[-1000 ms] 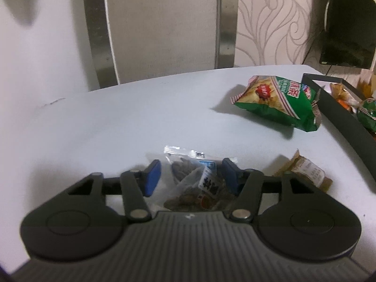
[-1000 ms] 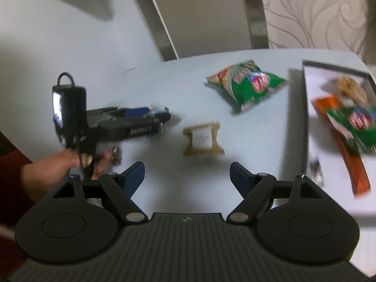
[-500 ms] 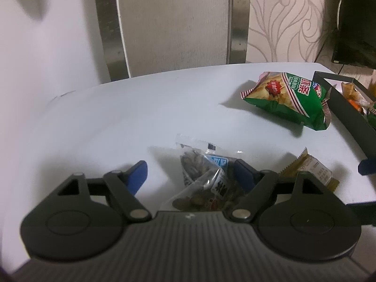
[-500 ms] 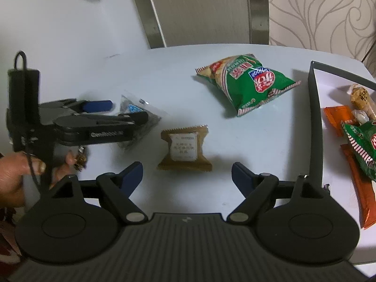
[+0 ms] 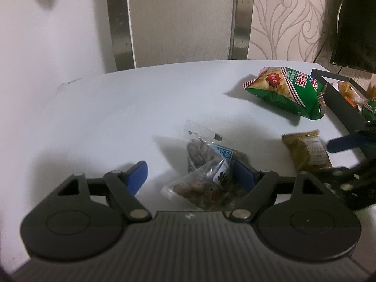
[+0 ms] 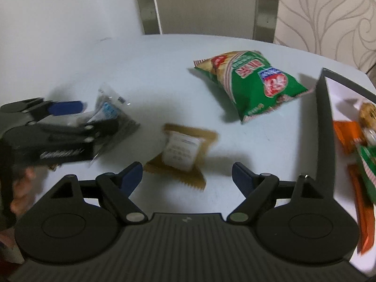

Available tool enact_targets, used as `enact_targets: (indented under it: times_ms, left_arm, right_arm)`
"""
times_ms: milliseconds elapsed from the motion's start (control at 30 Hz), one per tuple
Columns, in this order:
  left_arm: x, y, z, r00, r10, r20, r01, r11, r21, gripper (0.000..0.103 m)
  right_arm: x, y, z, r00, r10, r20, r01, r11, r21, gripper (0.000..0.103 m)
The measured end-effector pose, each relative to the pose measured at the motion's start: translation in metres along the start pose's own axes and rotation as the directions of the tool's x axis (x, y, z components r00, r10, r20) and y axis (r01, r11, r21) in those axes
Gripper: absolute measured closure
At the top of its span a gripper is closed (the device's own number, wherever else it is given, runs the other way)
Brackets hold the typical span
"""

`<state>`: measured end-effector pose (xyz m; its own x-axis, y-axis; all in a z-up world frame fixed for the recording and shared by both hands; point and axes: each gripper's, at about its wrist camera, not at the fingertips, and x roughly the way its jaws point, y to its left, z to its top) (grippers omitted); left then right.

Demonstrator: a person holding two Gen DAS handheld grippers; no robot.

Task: Organize snacks
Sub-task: 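Grasp the tan square cake packet with right tool while left tool holds the peanut bag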

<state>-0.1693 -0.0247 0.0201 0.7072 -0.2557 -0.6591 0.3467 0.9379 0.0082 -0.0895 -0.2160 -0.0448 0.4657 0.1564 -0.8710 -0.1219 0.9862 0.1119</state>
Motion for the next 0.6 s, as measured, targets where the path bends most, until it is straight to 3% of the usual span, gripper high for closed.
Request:
enact_targets:
  times_ms: [300,433,467,533,600]
  left_arm:
    - [0.0,0.002,0.002,1.0,-0.015,-0.013,0.015,1.0,-0.002,0.021]
    - [0.002,-0.001,0.005,1.0,-0.02,-0.012,0.02,1.0,0.019,0.022]
    - [0.003,-0.002,0.005,1.0,-0.022,-0.008,0.022,0.999,0.027,0.022]
    - [0.004,-0.003,0.006,0.999,-0.046,-0.001,0.046,0.998,0.038,0.033]
    - [0.005,-0.004,0.007,0.996,-0.09,0.005,0.09,0.995,0.039,0.055]
  right_arm:
    - [0.02,0.008,0.015,0.999,-0.015,-0.03,0.016,1.0,0.021,0.015]
    - [0.018,0.016,0.012,0.999,-0.047,-0.003,0.046,0.996,-0.077,0.028]
    - [0.014,0.015,0.011,0.999,-0.037,0.004,0.037,0.997,-0.071,0.041]
    - [0.005,0.01,0.007,1.0,-0.021,0.013,0.022,0.998,-0.05,0.046]
    - [-0.004,0.008,-0.001,0.999,-0.032,0.017,0.033,0.997,-0.064,0.046]
